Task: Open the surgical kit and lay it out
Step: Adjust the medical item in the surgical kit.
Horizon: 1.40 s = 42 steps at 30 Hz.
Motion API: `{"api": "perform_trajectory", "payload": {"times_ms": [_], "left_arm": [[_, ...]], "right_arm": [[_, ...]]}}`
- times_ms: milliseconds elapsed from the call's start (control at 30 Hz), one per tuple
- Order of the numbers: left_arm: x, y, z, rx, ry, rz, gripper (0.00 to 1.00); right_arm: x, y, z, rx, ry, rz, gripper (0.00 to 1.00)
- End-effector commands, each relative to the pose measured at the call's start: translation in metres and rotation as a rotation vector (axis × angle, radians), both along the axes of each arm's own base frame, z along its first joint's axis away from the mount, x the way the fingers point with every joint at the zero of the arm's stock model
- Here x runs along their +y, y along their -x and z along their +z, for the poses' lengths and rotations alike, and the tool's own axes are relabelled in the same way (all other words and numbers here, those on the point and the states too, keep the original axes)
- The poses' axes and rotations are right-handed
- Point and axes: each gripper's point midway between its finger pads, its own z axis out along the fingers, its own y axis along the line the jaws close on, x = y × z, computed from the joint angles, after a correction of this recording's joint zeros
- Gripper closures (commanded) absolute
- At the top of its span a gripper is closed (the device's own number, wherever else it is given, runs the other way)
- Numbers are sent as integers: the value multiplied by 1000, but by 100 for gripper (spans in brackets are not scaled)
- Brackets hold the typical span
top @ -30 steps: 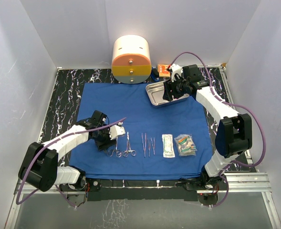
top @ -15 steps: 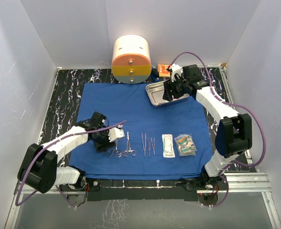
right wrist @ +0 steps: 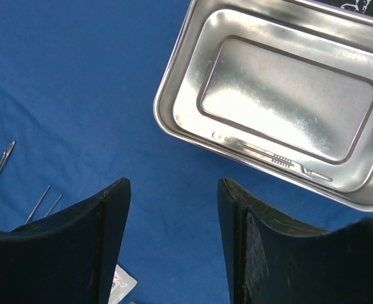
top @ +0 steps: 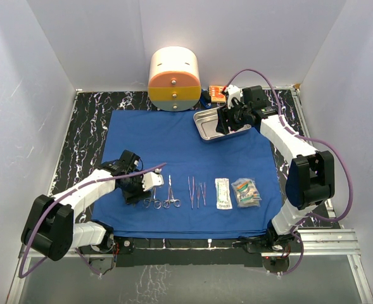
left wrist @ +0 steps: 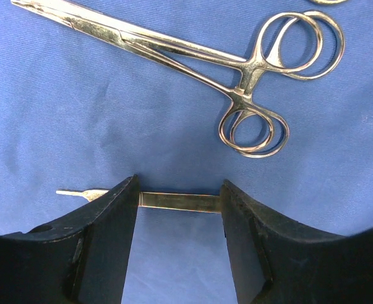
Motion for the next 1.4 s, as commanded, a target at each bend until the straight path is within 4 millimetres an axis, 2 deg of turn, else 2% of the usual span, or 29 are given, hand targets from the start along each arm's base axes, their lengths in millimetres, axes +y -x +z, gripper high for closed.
{"api": "perform_trajectory", "payload": {"times_ms": [0, 233, 700, 867, 967, 1067, 1233, 1367], "left_arm": [[2, 3, 7, -4, -4, -28, 48], [-1, -6, 13, -28, -6, -39, 47], [5, -3, 16, -43, -27, -72, 46], [-7, -5, 30, -41, 35, -60, 45], [-22, -19, 52, -66, 102, 8, 43], [-23, -35, 59, -83, 108, 92, 43], [-1, -63, 54, -121, 96, 185, 43], [15, -75, 45, -128, 67, 201, 43]], "right_arm": [[0, -5, 21, -72, -21, 10, 44], [1, -5, 21, -71, -22, 11, 44], [2, -5, 19, -67, -25, 15, 44], [2, -6, 19, -65, -25, 15, 44], [2, -7, 19, -64, -24, 14, 44], [3, -7, 19, -60, -26, 18, 44], [4, -7, 18, -57, -30, 22, 44], [3, -6, 18, -58, -28, 22, 44]]}}
